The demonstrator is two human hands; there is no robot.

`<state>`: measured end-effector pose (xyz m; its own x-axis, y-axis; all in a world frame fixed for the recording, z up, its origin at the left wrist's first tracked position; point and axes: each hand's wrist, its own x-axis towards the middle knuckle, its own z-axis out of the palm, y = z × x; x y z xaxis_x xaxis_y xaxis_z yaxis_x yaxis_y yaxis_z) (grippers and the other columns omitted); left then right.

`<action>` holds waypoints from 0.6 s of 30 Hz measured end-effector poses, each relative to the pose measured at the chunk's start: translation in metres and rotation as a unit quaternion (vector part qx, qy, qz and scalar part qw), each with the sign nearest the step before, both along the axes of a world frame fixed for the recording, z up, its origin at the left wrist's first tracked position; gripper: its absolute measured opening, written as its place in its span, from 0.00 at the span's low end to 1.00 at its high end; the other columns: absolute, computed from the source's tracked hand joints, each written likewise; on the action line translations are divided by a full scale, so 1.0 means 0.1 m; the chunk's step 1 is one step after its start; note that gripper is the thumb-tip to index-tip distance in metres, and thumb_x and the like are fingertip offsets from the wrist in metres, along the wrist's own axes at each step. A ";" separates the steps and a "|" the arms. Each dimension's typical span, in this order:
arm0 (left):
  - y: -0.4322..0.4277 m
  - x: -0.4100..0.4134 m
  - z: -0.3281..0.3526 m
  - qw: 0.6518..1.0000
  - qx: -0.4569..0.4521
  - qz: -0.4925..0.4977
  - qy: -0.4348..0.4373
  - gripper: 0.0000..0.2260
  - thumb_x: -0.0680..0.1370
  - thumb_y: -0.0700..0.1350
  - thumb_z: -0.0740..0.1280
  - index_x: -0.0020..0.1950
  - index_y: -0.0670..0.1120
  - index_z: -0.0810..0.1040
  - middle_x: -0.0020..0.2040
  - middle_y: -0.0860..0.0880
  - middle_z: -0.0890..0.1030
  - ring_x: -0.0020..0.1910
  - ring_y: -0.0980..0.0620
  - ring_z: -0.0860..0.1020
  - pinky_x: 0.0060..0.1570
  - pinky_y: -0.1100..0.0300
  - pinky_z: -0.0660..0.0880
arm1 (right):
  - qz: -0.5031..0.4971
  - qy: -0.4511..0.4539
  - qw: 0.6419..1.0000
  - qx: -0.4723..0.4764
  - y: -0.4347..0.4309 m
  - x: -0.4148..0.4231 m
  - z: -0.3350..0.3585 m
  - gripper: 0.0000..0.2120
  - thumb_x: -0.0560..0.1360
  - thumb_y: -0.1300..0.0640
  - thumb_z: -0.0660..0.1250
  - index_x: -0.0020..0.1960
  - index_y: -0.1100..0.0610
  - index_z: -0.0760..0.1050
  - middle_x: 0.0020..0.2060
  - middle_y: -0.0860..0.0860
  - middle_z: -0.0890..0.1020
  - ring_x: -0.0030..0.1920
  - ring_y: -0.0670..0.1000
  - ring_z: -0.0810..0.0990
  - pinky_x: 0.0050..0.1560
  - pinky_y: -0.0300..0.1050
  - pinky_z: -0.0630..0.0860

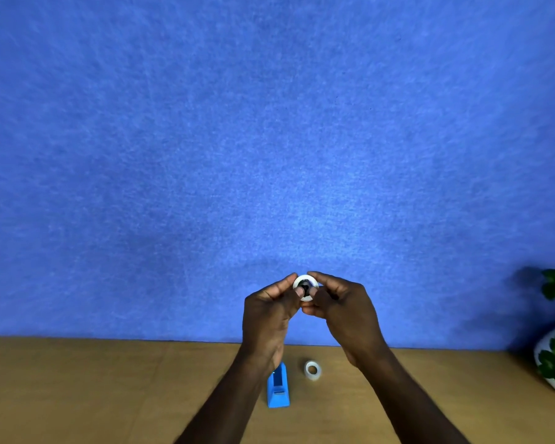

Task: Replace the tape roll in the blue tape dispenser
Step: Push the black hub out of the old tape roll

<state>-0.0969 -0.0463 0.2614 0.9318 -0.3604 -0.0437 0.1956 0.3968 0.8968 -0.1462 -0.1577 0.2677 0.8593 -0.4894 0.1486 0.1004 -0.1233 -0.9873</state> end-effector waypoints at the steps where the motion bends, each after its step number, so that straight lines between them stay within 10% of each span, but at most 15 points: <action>1: 0.00 0.00 -0.01 1.000 0.002 0.003 0.001 0.10 0.75 0.32 0.71 0.47 0.47 0.87 0.47 0.43 0.87 0.52 0.47 0.85 0.58 0.52 0.79 | -0.002 0.002 1.000 -0.003 0.00 0.00 0.00 0.11 0.78 0.63 0.65 0.52 0.53 0.84 0.43 0.52 0.87 0.42 0.53 0.86 0.46 0.46 0.83; 18: -0.05 -0.04 -0.13 0.999 0.017 0.033 0.003 0.09 0.75 0.32 0.70 0.52 0.42 0.85 0.46 0.44 0.88 0.51 0.47 0.85 0.55 0.54 0.80 | -0.029 0.017 0.999 -0.006 0.03 -0.03 -0.05 0.11 0.77 0.64 0.65 0.50 0.53 0.84 0.42 0.51 0.87 0.40 0.52 0.86 0.46 0.48 0.84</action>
